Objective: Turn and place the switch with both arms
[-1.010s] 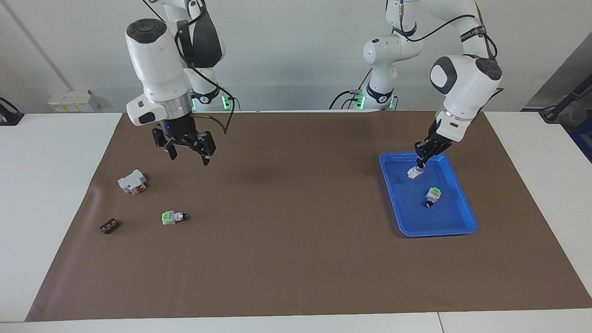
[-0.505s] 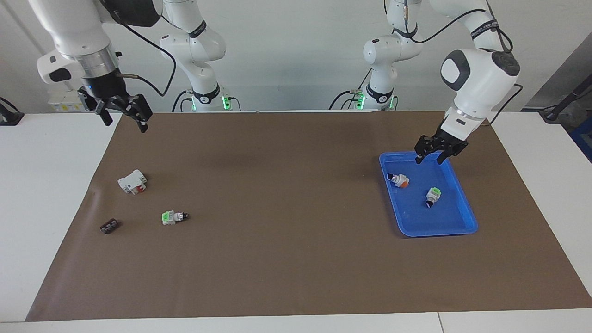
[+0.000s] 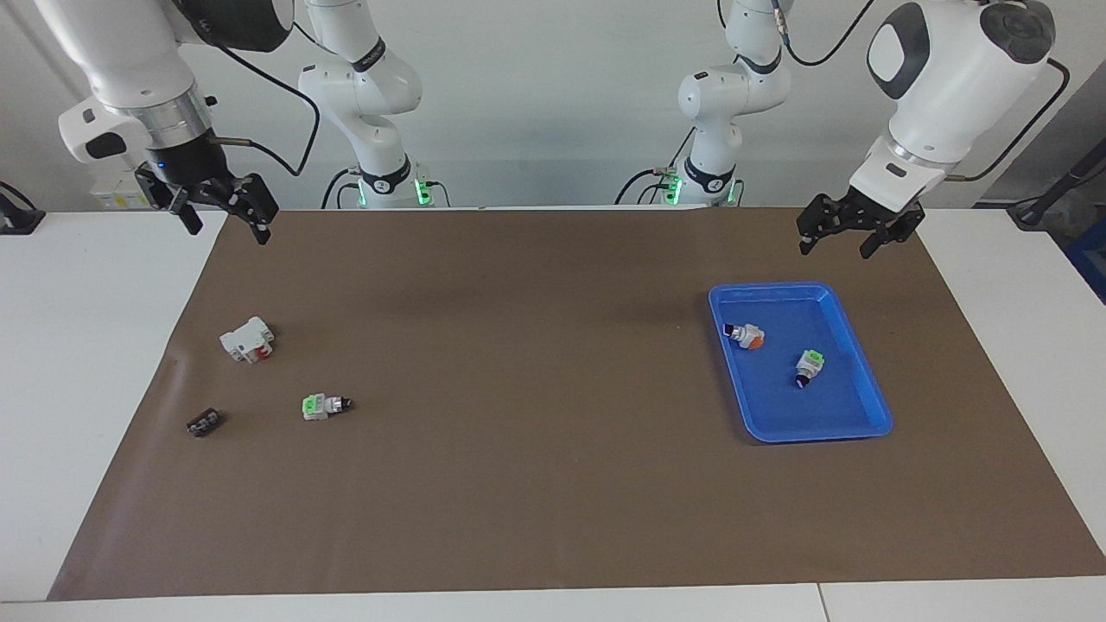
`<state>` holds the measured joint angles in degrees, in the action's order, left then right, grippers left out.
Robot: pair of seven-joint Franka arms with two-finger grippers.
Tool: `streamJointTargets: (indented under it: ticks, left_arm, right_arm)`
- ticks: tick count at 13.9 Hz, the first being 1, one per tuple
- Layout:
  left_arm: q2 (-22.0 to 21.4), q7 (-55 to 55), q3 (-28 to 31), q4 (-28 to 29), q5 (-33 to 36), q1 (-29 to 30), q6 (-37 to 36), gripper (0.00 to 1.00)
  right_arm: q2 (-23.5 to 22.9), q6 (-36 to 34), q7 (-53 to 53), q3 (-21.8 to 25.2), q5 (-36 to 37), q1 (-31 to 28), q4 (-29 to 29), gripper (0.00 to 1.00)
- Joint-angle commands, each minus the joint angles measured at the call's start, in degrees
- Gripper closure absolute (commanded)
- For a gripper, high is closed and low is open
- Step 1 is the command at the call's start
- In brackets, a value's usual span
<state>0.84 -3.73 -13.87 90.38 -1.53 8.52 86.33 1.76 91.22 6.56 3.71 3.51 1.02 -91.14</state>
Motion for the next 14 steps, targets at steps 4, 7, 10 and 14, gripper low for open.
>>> streamJointTargets:
  ticks: [4,7,10,14]
  left_arm:
    - [4.2,-0.2,0.2,-9.4,2.1,-1.8,-4.6,0.0]
    - [3.0,-0.3,0.3,-6.6,2.3,-1.5,0.7,0.0]
    - [3.1,-0.2,0.2,-6.7,3.8,-2.1,1.6,0.0]
    - [1.5,0.3,0.2,-2.6,3.6,-1.8,5.0,0.0]
  right_arm:
    - [0.4,-3.8,-1.4,-1.2,-0.6,-0.6,0.1,0.0]
    - [0.6,-6.0,-3.1,-1.9,-0.4,-0.6,0.1,0.0]
    - [0.8,-6.9,-3.4,-2.6,0.0,-0.4,0.4,0.0]
    - [0.8,-6.5,-2.9,-2.5,-0.7,-0.4,0.3,0.0]
